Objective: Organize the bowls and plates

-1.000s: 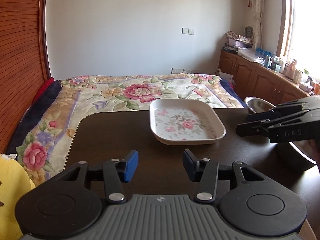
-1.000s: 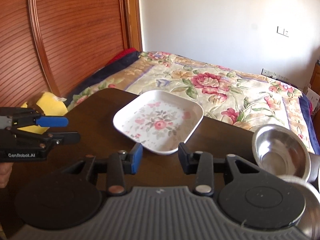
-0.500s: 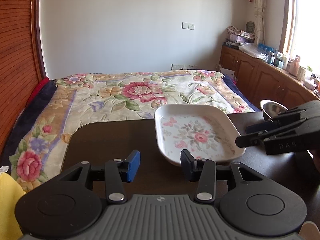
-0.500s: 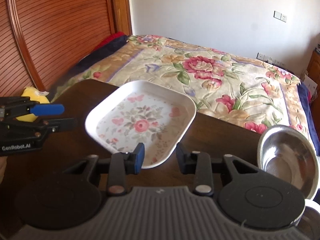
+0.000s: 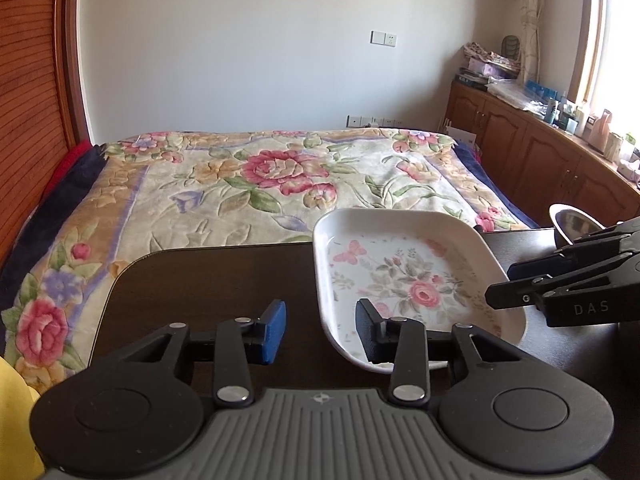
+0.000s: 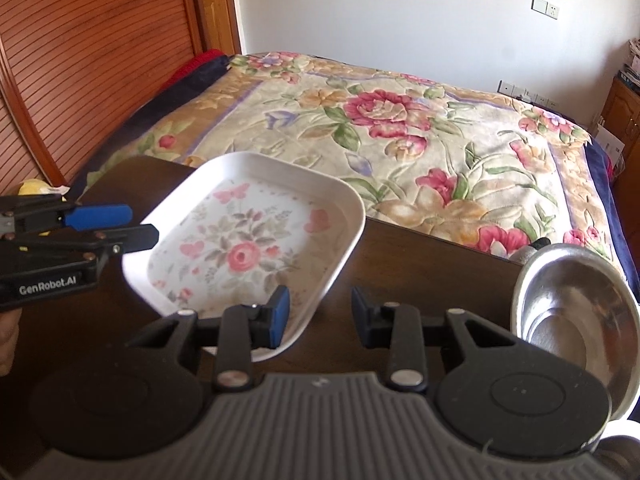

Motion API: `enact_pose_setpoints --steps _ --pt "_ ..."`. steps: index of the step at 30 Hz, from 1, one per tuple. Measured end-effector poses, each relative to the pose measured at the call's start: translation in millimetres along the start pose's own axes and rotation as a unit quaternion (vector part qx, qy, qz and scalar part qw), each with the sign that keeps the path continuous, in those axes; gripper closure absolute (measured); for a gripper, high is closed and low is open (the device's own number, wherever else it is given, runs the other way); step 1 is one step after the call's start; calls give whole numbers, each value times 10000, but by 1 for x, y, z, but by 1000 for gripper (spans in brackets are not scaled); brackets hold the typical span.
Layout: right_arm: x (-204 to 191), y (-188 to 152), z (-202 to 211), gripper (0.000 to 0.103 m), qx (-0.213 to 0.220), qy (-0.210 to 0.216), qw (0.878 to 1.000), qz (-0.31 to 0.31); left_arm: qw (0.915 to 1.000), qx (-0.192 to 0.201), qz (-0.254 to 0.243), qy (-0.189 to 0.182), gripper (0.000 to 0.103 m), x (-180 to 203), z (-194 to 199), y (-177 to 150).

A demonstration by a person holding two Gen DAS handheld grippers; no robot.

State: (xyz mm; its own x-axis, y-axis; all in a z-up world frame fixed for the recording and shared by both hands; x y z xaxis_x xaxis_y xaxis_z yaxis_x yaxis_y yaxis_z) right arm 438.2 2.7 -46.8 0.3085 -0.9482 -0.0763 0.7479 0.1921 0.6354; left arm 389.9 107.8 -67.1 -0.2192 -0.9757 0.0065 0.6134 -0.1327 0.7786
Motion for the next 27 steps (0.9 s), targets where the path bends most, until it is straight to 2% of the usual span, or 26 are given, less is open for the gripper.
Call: enact_pose_setpoints --steps 7,14,21,27 --pt "0 3 -5 67 -91 -42 9999 5 10000 -66 8 -2 67 1 -10 1" --pt "3 5 -10 70 -207 12 9998 -70 9999 -140 -13 -5 80 1 -14 -1" --pt "8 8 -10 72 -203 -86 9997 -120 9999 -112 -34 -12 82 2 -15 -2" --pt "13 9 -14 72 -346 107 9985 -408 9999 -111 -42 -21 82 1 -16 -2"
Point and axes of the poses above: each gripper's, at about its wrist camera, not at the fingertips, and z roughly against the way its jaws point, x to its right, y to its top, the point moved 6 cm from there along -z, roughly the way its jaws point, and after that the axes turned 5 degrees about -z, right-handed, at the moved point
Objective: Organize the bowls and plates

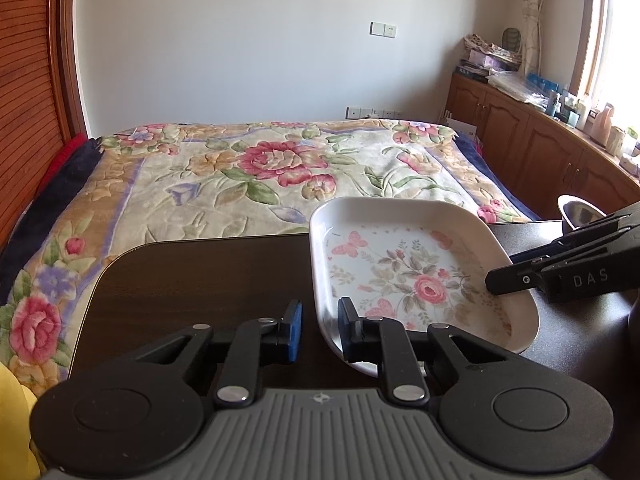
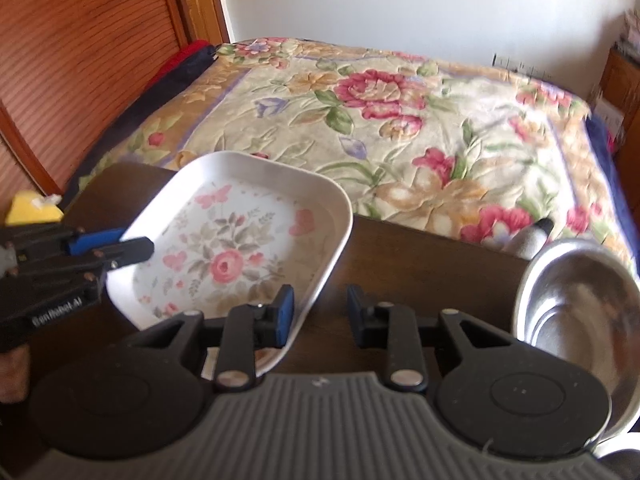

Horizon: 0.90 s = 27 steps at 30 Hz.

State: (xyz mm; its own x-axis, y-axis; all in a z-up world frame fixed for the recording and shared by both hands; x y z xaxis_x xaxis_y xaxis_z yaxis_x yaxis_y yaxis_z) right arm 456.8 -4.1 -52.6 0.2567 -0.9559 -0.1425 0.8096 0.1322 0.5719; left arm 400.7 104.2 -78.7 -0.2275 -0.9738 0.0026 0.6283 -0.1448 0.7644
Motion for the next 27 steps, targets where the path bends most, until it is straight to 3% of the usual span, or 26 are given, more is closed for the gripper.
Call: enact_pose_setpoints --steps 5,9,17,27 --pt "0 1 0 75 -16 34 10000 -41 10000 -11 -8 10 83 2 1 0" --pt "-3 1 0 90 -39 165 9999 -30 10000 -19 -3 -62 91 3 1 0" --pt "-3 -4 6 90 58 305 9995 -54 9999 -96 44 -104 92 4 12 -5" --pt "-4 -18 35 92 270 624 9977 -53 9998 153 -57 -87 92 17 59 -6"
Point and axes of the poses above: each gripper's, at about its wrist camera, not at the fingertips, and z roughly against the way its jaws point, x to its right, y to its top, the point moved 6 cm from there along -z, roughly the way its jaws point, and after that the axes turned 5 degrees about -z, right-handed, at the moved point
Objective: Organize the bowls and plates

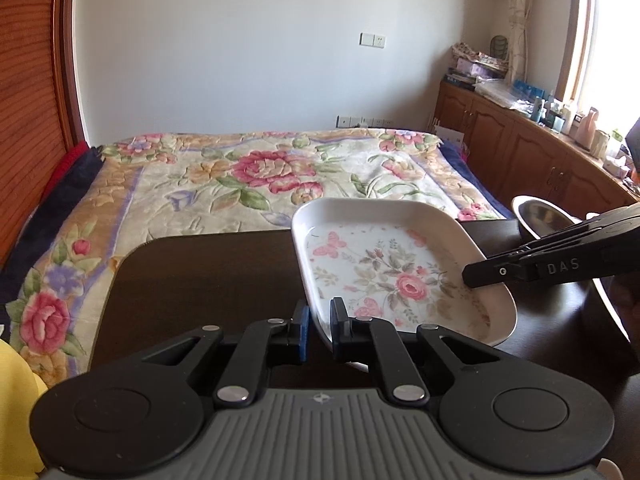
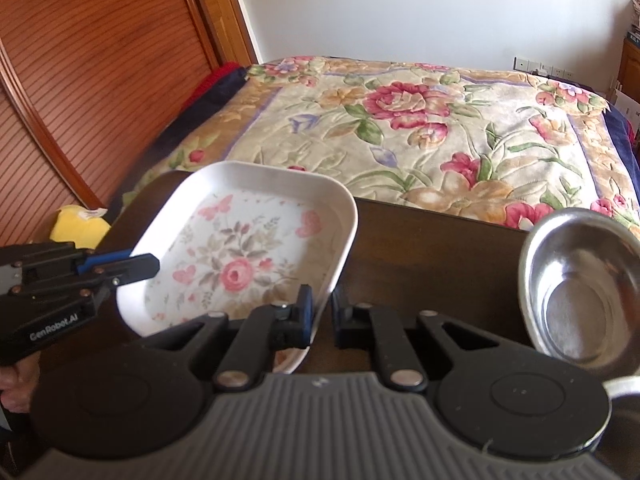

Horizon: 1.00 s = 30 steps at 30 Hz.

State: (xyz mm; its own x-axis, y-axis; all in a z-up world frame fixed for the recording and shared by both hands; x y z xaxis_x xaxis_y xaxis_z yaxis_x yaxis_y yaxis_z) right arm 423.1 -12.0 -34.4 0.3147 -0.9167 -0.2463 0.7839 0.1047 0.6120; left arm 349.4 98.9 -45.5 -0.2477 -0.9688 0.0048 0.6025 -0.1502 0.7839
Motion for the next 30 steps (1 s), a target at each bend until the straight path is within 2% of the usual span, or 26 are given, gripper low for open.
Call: enact_pose_setpoints --steps 12,21,30 --pt "1 -20 36 92 201 235 9995 -26 9999 108 -75 -19 91 23 39 -11" --pt "-17 -33 41 92 242 345 9991 106 9998 150 -117 100 92 15 57 -27" --pt "-41 -46 57 92 309 464 9978 352 9995 256 -65 196 92 11 92 -43"
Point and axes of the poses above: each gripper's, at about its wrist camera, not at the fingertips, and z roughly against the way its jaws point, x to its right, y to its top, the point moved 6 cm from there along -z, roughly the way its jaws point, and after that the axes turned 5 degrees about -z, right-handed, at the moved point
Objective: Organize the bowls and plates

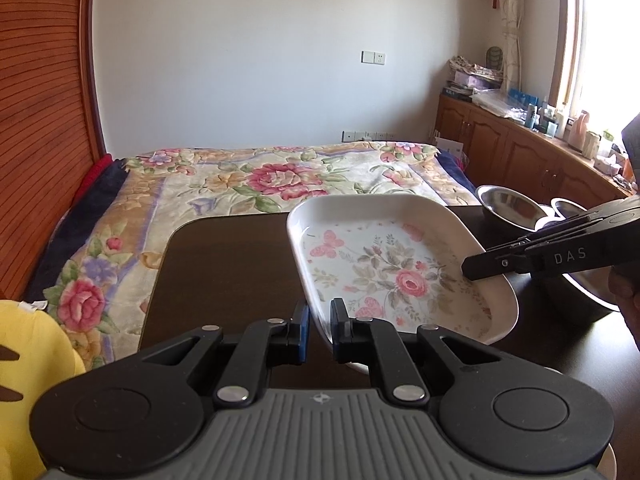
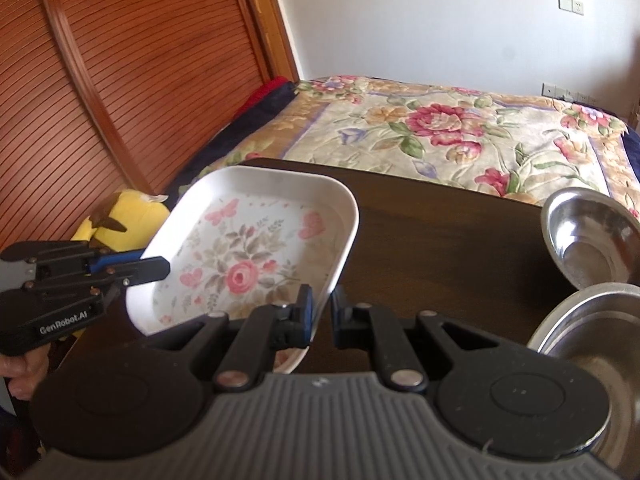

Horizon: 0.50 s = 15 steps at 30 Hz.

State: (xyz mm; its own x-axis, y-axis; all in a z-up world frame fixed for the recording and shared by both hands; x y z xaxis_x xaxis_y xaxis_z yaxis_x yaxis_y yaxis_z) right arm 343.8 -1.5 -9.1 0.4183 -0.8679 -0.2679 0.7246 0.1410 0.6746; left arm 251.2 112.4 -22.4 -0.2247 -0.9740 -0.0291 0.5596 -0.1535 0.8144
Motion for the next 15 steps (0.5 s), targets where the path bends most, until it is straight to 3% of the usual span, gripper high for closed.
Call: enact_pose_setpoints --steps 15 --pt "-15 -37 45 92 130 59 9994 325 9997 180 128 -75 91 33 58 -36"
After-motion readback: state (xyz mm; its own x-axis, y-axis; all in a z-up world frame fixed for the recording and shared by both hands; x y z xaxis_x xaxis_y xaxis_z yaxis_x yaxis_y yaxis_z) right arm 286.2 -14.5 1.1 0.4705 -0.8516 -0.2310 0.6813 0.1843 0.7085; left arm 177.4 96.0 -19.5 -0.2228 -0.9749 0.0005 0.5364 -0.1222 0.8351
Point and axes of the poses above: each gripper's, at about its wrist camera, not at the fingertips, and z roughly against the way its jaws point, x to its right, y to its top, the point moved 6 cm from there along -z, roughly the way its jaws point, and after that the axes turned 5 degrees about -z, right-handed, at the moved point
